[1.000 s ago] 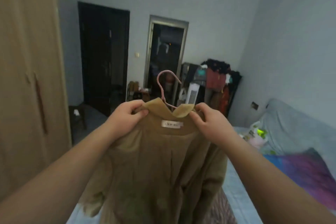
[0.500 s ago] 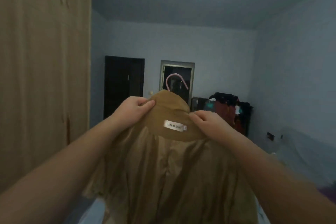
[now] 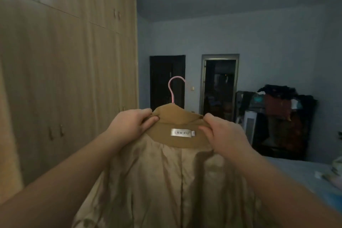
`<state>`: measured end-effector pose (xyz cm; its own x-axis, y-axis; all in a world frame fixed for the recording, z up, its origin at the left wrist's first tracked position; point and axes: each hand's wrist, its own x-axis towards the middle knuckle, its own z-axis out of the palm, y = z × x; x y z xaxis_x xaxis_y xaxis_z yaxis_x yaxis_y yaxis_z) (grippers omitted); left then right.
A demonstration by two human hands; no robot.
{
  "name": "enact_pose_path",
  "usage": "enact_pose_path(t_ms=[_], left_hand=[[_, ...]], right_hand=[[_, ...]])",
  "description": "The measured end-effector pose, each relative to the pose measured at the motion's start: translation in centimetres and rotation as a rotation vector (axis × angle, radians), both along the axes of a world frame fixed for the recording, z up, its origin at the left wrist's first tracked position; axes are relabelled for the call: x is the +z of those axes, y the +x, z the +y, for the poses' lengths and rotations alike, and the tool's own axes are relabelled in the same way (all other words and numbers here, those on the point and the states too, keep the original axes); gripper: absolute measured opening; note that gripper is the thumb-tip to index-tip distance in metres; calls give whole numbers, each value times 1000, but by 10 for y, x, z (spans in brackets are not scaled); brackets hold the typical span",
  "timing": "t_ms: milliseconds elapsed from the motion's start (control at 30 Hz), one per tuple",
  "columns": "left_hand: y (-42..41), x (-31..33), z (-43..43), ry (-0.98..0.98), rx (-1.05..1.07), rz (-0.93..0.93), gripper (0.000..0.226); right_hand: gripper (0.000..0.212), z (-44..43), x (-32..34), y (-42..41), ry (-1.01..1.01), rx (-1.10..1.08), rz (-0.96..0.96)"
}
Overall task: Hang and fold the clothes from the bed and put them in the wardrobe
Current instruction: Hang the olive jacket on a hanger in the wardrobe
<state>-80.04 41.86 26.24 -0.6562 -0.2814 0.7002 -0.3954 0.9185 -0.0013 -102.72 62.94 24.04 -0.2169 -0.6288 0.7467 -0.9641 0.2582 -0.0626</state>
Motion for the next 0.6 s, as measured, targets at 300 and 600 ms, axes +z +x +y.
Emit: enact_pose_path(t_ms=[300, 600], left_hand=[[89, -7, -35, 88, 487, -89, 33], [229, -30, -36, 721, 351, 314, 19]], right_hand=[[4, -76, 19, 88, 387, 451, -437], [12, -206, -8, 295, 317, 614, -567]])
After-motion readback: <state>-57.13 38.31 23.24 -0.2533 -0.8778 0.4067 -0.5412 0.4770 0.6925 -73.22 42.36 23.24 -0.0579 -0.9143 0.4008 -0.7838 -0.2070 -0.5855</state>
